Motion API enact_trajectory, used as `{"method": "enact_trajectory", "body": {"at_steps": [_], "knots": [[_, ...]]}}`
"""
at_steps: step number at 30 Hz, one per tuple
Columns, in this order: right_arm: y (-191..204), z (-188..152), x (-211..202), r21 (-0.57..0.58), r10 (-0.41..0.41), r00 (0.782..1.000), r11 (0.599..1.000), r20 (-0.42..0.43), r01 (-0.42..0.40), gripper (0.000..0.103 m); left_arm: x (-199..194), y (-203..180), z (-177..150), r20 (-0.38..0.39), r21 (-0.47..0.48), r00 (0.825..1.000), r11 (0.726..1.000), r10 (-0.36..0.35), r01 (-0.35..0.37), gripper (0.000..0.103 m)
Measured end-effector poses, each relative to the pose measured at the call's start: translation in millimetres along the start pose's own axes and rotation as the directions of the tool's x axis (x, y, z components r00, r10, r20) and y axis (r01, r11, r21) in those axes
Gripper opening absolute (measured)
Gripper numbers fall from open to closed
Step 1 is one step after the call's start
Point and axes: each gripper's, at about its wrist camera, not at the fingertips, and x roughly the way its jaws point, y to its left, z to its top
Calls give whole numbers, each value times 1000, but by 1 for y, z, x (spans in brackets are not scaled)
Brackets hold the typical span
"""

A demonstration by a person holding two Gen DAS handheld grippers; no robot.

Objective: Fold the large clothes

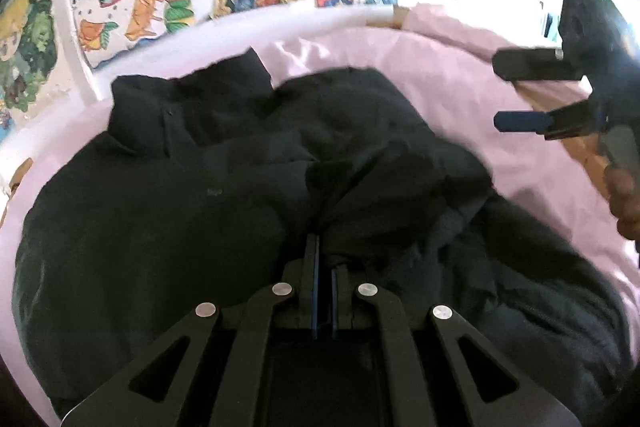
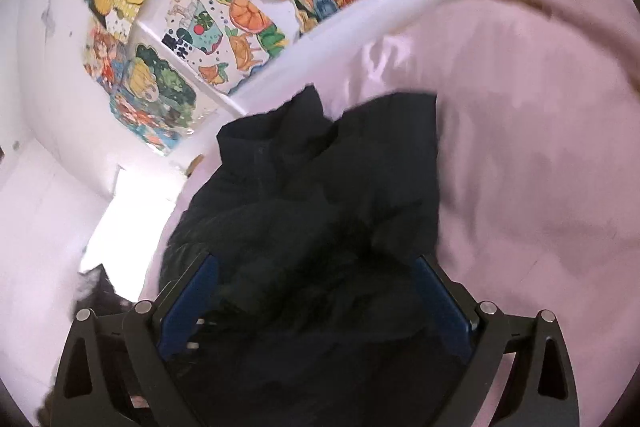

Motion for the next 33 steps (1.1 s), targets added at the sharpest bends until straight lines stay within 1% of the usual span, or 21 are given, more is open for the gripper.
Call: {"method": "enact_trajectory", "body": {"at_steps": [1, 3, 4, 5, 8, 9, 11, 14, 16, 19, 21, 22, 23, 26, 28, 33], "knots": [[-2, -2, 2, 12, 3, 1000, 1000, -10, -3, 98, 1, -3, -7, -4, -1, 1000, 1000, -2, 2, 2], [-5, -4, 6, 23, 14, 999, 1000, -29, -13, 98, 6, 6, -5, -11, -18, 1000, 1000, -15, 15, 2], [-6, -5, 9, 28, 17, 999, 999, -44, -16, 98, 5, 2, -10, -15, -25, 1000, 999, -21, 20, 2], [-7, -7, 12, 34, 15, 998, 999, -55, -13, 98, 7, 5, -9, -22, -35, 999, 999, -27, 26, 3], [-10, -12, 26, 57, 15, 996, 998, -89, -10, 98, 4, 1, -14, -41, -50, 999, 998, -35, 33, 4], [-10, -14, 31, 68, 16, 994, 998, -105, -9, 98, 0, -6, -19, -50, -49, 998, 998, -35, 32, 4], [-12, -18, 39, 91, 8, 992, 996, -126, 4, 98, 2, -5, -18, -65, -52, 997, 998, -41, 38, 5], [-14, -22, 45, 105, -37, 991, 993, -127, 50, 98, 3, -2, -18, -77, -76, 995, 995, -67, 61, 6], [-17, -22, 47, 122, -43, 992, 991, -120, 58, 98, 3, 0, -18, -81, -89, 993, 993, -81, 74, 7], [-20, -21, 48, 152, -45, 994, 987, -101, 60, 98, 2, 1, -18, -83, -90, 993, 993, -85, 78, 8], [-19, -20, 50, 150, -60, 994, 986, -94, 73, 94, 1, 1, -18, -83, -87, 993, 993, -86, 79, 9], [-19, -19, 51, 146, -68, 993, 986, -92, 81, 88, 0, 1, -17, -82, -88, 993, 993, -91, 83, 10], [-18, -19, 52, 145, -74, 993, 986, -94, 87, 85, 0, 1, -18, -80, -90, 992, 992, -98, 91, 11], [-15, -18, 58, 149, -88, 991, 984, -97, 101, 83, -5, 5, -19, -66, -108, 988, 985, -142, 135, 12], [-14, -18, 60, 151, -95, 991, 983, -95, 108, 79, -9, 9, -20, -62, -117, 983, 980, -171, 163, 13], [-10, -17, 66, 146, -103, 990, 982, -100, 117, 76, -21, 14, -24, -40, -121, 975, 970, -219, 213, 15]]}}
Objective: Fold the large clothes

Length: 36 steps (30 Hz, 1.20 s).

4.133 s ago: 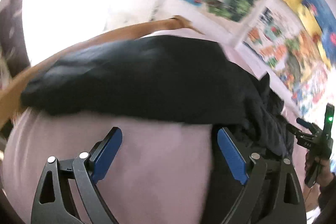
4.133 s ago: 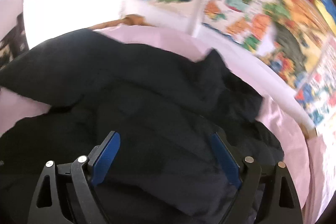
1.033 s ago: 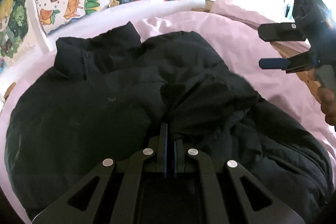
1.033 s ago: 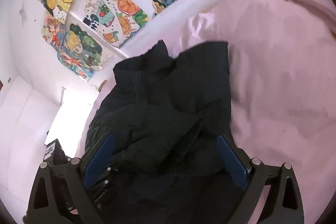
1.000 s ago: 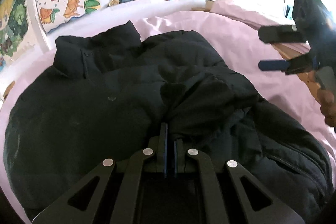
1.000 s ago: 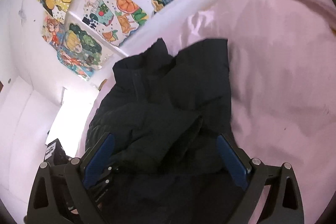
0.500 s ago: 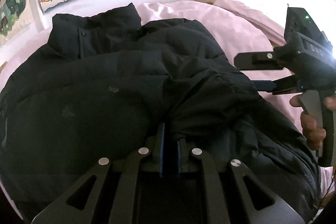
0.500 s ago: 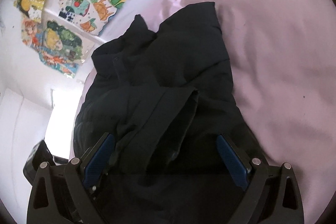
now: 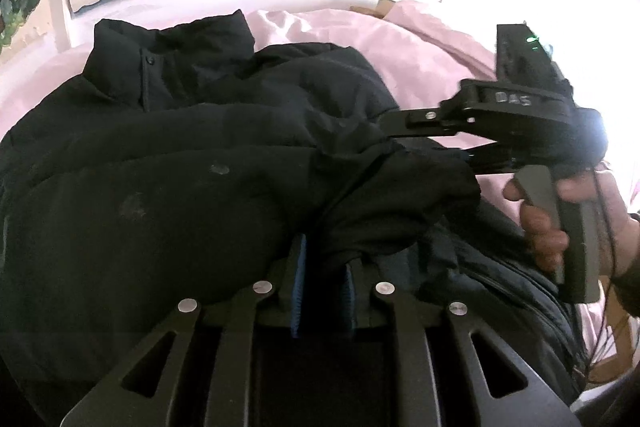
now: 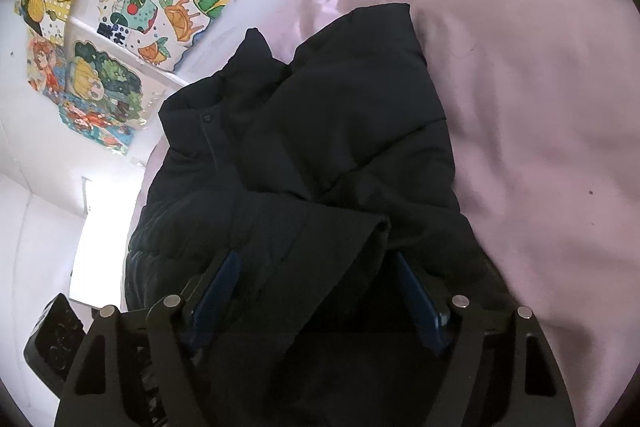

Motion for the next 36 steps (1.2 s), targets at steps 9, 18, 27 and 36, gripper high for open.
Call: {"method": "enact_trajectory", "body": {"at_steps": [9, 18, 27, 36], "knots": [[2, 0, 7, 4, -33, 999, 999, -11, 33, 31, -8, 1, -2, 10, -27, 999, 999, -41, 41, 47], [10, 4, -8, -43, -22, 999, 999, 40, 24, 8, -24, -2, -6, 39, -16, 994, 995, -100, 101, 102], [35, 14, -35, -128, -68, 984, 988, 162, 89, 6, -109, 56, 3, 226, -125, 973, 992, 38, -10, 102], [50, 22, -34, -203, -225, 943, 939, 247, 278, 6, -122, 187, -15, 75, -499, 904, 800, 422, -332, 102]]}}
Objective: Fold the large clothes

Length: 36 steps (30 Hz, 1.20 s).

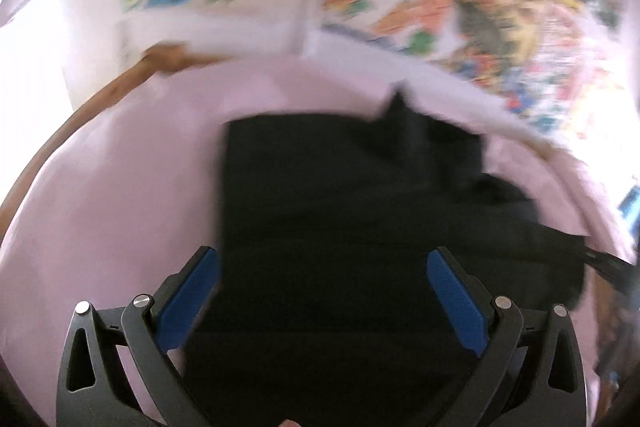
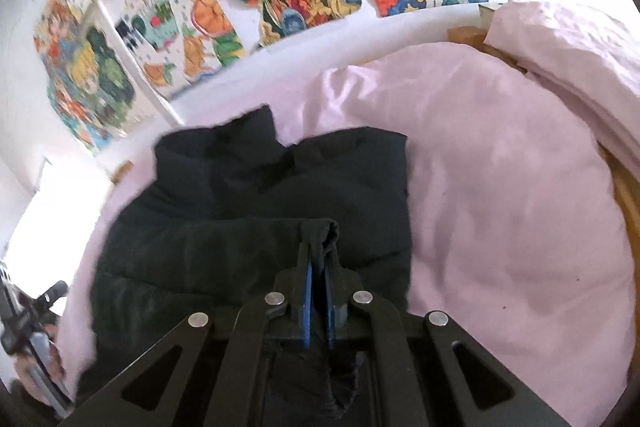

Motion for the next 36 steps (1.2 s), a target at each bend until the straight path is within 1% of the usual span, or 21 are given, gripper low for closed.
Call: {"method": "enact_trajectory", "body": {"at_steps": [3, 5, 7, 9, 12, 14, 15, 16, 18, 20, 22, 23, 25, 27, 28, 30, 32, 33, 34, 35, 36], "knots": [[0, -4, 14, -54, -71, 997, 996, -15, 70, 6, 19, 26, -7, -50, -35, 998, 998, 50, -52, 102], [-1, -5, 20, -92, -108, 994, 990, -11, 107, 6, 30, 41, -9, -79, -66, 996, 997, 33, -39, 102], [0, -7, 26, -132, -140, 990, 982, -10, 138, 6, 36, 49, -12, -101, -77, 995, 997, 20, -27, 102], [0, -11, 36, -170, -177, 984, 970, -16, 171, 6, 43, 49, -16, -112, -57, 993, 998, 34, -41, 102], [2, -22, 50, -229, -229, 973, 948, -18, 219, 7, 53, 44, -26, -117, 5, 990, 996, 85, -85, 102], [7, -29, 60, -293, -271, 963, 920, 0, 259, 8, 62, 39, -33, -103, 51, 987, 992, 124, -120, 102], [12, -36, 67, -339, -298, 955, 897, 13, 284, 9, 66, 37, -37, -97, 74, 984, 987, 149, -142, 102], [17, -42, 73, -382, -321, 947, 872, 25, 306, 9, 69, 35, -39, -92, 92, 982, 983, 165, -156, 102], [28, -58, 91, -485, -382, 922, 797, 54, 359, 9, 74, 34, -43, -90, 116, 979, 978, 184, -173, 102], [34, -68, 103, -533, -418, 905, 751, 73, 390, 9, 80, 35, -44, -88, 122, 977, 976, 194, -183, 102], [36, -73, 111, -556, -442, 894, 725, 75, 406, 11, 81, 34, -46, -77, 129, 977, 974, 198, -187, 102], [35, -74, 113, -561, -446, 891, 720, 77, 409, 11, 80, 35, -47, -72, 125, 979, 975, 192, -183, 102], [35, -74, 111, -557, -441, 894, 724, 79, 407, 11, 78, 38, -47, -72, 108, 982, 980, 176, -167, 102], [30, -70, 105, -538, -416, 907, 751, 66, 383, 12, 71, 41, -44, -72, 90, 985, 984, 158, -151, 102], [29, -68, 102, -525, -404, 913, 765, 58, 372, 15, 68, 41, -41, -72, 82, 985, 985, 156, -150, 102], [21, -58, 91, -479, -357, 934, 816, 24, 324, 25, 56, 41, -33, -57, 59, 984, 985, 167, -164, 102], [14, -49, 79, -430, -315, 949, 856, 6, 287, 46, 42, 39, -26, 3, 34, 987, 986, 164, -164, 102], [9, -43, 72, -402, -299, 954, 873, 10, 277, 52, 33, 37, -22, 46, 26, 988, 988, 149, -150, 102], [5, -36, 64, -369, -270, 963, 894, 16, 256, 63, 24, 33, -17, 85, 21, 988, 991, 130, -133, 102], [3, -31, 58, -343, -245, 969, 909, 22, 237, 67, 18, 29, -11, 118, 17, 987, 994, 109, -112, 102], [2, -24, 52, -313, -218, 975, 925, 33, 217, 67, 15, 24, -5, 139, 12, 987, 996, 84, -87, 102]]}}
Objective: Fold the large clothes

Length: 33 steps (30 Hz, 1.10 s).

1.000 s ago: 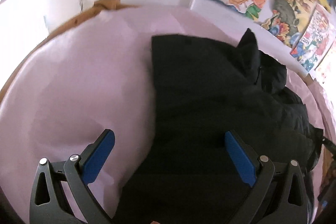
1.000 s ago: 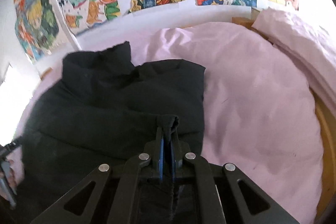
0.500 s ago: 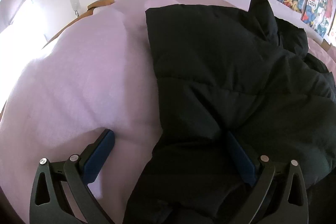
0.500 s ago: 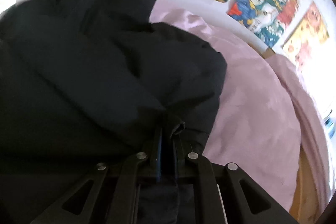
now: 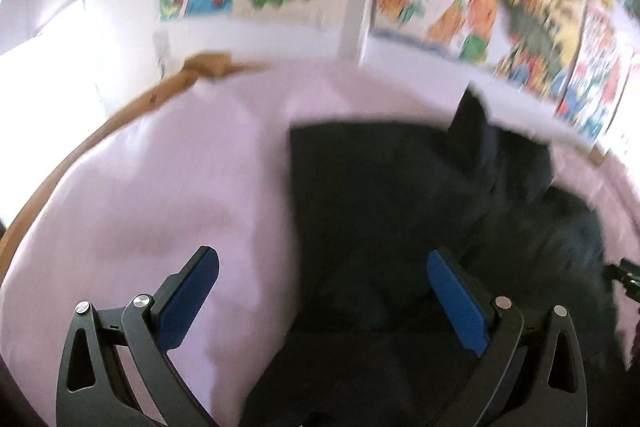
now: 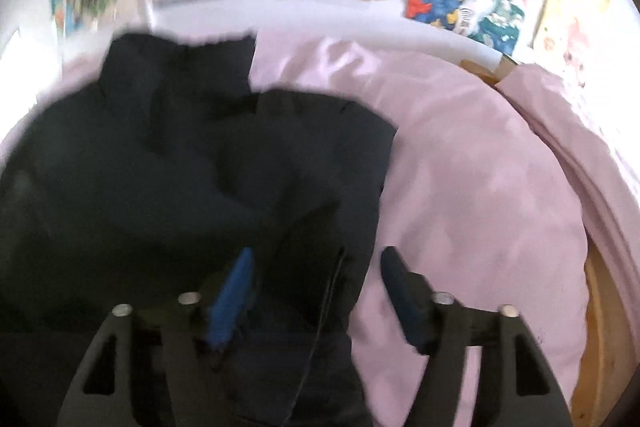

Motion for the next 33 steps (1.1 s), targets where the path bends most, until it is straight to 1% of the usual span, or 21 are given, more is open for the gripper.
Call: {"method": "enact_trajectory", "body": {"at_steps": [2, 4, 5, 7, 10, 13, 15, 19, 20, 21, 22, 23, 24, 25, 26, 27, 29, 30, 31, 32, 33], "knots": [[-5, 14, -7, 53, 58, 998, 997, 29, -60, 73, 2, -10, 16, 10, -22, 999, 999, -50, 50, 102], [-8, 30, -10, 98, 126, 990, 986, 56, -131, 75, 9, -24, 31, 11, -48, 995, 994, -97, 97, 102], [-8, 39, -11, 117, 169, 983, 977, 76, -177, 78, 13, -34, 39, 13, -54, 993, 991, -119, 119, 102], [-6, 57, -10, 154, 250, 963, 952, 99, -263, 80, 23, -50, 56, 2, -47, 987, 986, -161, 161, 102], [1, 86, -2, 199, 330, 936, 916, 126, -349, 81, 47, -77, 83, -59, -9, 976, 978, -208, 208, 102], [9, 111, 11, 227, 369, 916, 889, 159, -398, 81, 72, -97, 102, -77, 23, 969, 971, -234, 237, 102], [13, 123, 24, 248, 364, 913, 882, 184, -401, 81, 92, -106, 112, -70, 28, 967, 968, -245, 248, 102], [15, 148, 62, 288, 368, 911, 866, 187, -408, 80, 125, -112, 124, -63, 3, 964, 966, -259, 259, 102], [15, 151, 73, 307, 367, 911, 859, 190, -410, 77, 133, -113, 127, -62, 1, 963, 965, -261, 262, 102], [14, 153, 84, 329, 379, 905, 844, 193, -423, 74, 140, -114, 128, -64, 3, 964, 966, -258, 259, 102], [13, 154, 93, 345, 396, 898, 829, 194, -440, 69, 145, -115, 129, -66, 7, 966, 967, -252, 253, 101], [11, 155, 104, 366, 408, 892, 814, 195, -452, 60, 153, -116, 129, -69, 14, 969, 971, -238, 239, 97], [11, 155, 112, 382, 410, 891, 805, 195, -454, 57, 156, -117, 127, -69, 18, 973, 974, -222, 224, 93], [12, 155, 119, 392, 412, 890, 800, 193, -455, 52, 164, -115, 126, -73, 20, 977, 979, -200, 202, 78], [14, 155, 128, 397, 423, 887, 793, 187, -462, 50, 170, -114, 126, -83, 12, 977, 981, -194, 196, 61], [16, 154, 135, 397, 434, 883, 789, 178, -468, 48, 176, -111, 126, -95, -6, 974, 979, -205, 206, 53], [21, 150, 144, 383, 446, 879, 792, 170, -476, 35, 178, -107, 124, -97, -37, 963, 967, -253, 250, 22], [22, 147, 143, 374, 438, 881, 798, 178, -472, 32, 175, -107, 123, -84, -30, 962, 965, -261, 260, 17], [22, 146, 141, 366, 435, 880, 801, 189, -474, 27, 169, -109, 123, -64, -9, 963, 965, -261, 261, 13], [21, 145, 137, 351, 437, 877, 804, 200, -481, 25, 162, -111, 123, -39, 12, 965, 966, -258, 259, 10], [21, 144, 132, 329, 436, 876, 812, 207, -482, 24, 154, -112, 122, -19, 31, 966, 965, -259, 260, 9]]}}
